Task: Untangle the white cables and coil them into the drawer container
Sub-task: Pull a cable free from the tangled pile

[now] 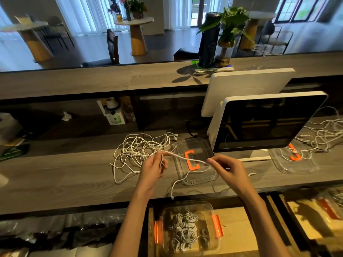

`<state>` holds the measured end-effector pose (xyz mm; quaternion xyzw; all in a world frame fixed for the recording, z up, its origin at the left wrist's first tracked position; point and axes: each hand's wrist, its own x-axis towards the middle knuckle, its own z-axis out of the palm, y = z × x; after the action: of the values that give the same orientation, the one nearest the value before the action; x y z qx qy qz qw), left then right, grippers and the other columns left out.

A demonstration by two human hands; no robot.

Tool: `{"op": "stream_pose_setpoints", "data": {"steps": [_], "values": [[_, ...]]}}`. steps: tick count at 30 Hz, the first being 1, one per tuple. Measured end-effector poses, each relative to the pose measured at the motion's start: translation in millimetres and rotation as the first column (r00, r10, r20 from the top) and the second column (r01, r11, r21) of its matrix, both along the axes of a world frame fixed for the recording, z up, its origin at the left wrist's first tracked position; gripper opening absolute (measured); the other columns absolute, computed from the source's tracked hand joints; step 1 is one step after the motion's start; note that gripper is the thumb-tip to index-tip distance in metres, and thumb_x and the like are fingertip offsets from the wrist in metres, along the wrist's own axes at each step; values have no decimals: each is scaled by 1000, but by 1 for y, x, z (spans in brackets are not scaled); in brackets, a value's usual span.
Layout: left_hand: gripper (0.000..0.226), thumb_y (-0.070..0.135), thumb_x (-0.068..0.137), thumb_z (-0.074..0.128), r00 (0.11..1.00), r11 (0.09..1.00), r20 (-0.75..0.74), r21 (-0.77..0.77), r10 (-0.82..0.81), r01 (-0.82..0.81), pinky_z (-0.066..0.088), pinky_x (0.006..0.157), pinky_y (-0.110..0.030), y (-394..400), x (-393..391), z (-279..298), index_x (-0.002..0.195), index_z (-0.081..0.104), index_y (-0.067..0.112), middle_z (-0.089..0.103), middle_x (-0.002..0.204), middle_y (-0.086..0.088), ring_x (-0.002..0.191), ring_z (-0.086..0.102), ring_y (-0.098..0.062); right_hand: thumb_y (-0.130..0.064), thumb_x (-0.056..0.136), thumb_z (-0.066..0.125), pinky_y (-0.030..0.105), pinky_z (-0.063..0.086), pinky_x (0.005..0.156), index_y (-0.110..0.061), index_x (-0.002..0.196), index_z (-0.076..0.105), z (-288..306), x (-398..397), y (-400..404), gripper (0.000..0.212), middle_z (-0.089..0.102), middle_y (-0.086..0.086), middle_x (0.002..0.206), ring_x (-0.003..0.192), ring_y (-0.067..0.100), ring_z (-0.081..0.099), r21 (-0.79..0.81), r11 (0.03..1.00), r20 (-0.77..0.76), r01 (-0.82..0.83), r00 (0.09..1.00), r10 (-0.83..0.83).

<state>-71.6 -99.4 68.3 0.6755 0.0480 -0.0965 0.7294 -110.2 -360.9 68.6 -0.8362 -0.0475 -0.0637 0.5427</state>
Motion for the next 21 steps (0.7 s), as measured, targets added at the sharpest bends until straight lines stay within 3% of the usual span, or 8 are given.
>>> {"op": "stream_pose_setpoints", "data": {"steps": [4,8,10,12,14,16,18,21], "values": [[43,36,107,38,992,953,-41,-273,121,-128,34,48,-17,-6,-2,1,117,73,12,70,91,-3,66,51,-5,-40,94,63,37,54,71,-29,106,76,-17,-5,8,21,68,0,83,77,18,64,49,996,-73,-74,994,78],[46,36,108,34,967,835,-189,-494,169,-242,52,80,-32,-17,-1,6,119,68,7,75,105,-9,95,70,-19,-29,98,63,29,57,78,-24,109,72,-30,-13,22,16,71,-7,92,83,14,68,60,982,-151,-181,970,188],[44,35,109,33,949,734,-266,-607,172,-303,53,85,-37,-20,0,6,114,67,8,74,95,-9,91,71,-23,-29,98,64,34,60,81,-24,109,70,-33,-17,30,13,72,-12,93,84,15,70,37,970,-194,-241,950,243],[42,34,109,32,930,680,-319,-643,181,-352,51,70,-29,-22,2,2,110,65,8,64,79,-5,69,63,-16,-33,99,64,40,61,82,-26,108,69,-34,-21,36,12,73,-7,94,85,17,72,-13,946,-245,-325,918,312],[42,34,110,30,929,694,-318,-626,188,-355,38,51,-21,-23,3,-2,108,63,7,53,72,-1,54,44,-9,-31,100,64,43,60,83,-27,109,69,-31,-22,41,10,73,-1,97,87,17,72,-24,908,-281,-417,875,395],[43,33,110,30,941,785,-273,-530,199,-320,30,45,-19,-23,2,-6,108,62,6,50,71,0,51,37,-8,-28,101,65,34,59,86,-27,112,70,-22,-21,43,12,72,-7,106,95,11,71,-31,866,-287,-499,834,471],[41,32,110,31,962,924,-199,-299,186,-241,30,45,-19,-24,0,-8,108,63,5,52,73,-1,51,39,-8,-25,101,65,24,55,87,-24,116,72,-12,-20,46,16,70,-12,112,103,6,67,-37,830,-275,-557,804,528],[42,32,111,31,987,997,-142,39,71,-66,34,48,-19,-29,-5,-7,106,64,7,55,72,1,55,44,-8,-25,99,67,30,54,93,-23,115,76,-3,-20,48,18,69,-13,111,107,10,66,14,840,-230,-543,816,531]]}}
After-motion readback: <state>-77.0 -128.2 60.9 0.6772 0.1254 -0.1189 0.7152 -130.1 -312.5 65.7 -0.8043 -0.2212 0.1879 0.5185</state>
